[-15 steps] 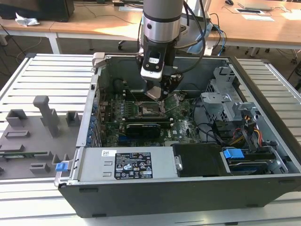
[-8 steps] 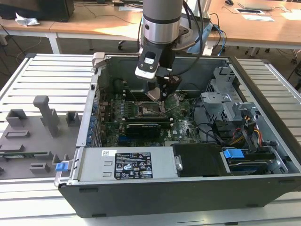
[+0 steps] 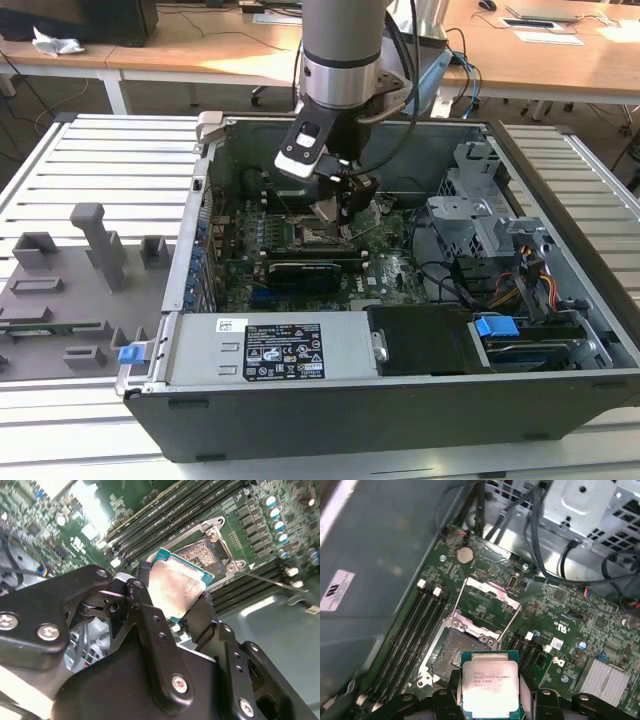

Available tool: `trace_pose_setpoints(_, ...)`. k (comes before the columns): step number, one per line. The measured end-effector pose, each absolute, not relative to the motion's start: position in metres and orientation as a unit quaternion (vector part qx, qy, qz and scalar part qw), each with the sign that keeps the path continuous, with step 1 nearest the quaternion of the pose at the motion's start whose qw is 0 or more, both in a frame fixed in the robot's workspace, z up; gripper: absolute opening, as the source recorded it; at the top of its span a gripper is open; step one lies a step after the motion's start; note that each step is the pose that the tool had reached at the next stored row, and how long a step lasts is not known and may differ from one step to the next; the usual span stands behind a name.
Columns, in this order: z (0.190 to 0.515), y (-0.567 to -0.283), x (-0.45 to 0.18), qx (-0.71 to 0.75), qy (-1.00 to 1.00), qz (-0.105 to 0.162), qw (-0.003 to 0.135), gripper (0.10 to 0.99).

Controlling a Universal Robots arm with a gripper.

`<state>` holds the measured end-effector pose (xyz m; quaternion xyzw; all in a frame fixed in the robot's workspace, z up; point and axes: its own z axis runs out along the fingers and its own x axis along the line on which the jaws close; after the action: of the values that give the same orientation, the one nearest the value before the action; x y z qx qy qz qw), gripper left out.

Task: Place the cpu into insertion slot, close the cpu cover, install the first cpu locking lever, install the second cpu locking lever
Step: 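Place the cpu into insertion slot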

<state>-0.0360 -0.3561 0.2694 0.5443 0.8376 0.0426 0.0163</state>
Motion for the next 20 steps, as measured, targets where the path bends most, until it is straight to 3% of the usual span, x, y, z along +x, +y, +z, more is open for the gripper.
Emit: trace_pose_setpoints(20,0.247,-0.351,-0.036,0.658,0.752,0.039,0.023,0.541)
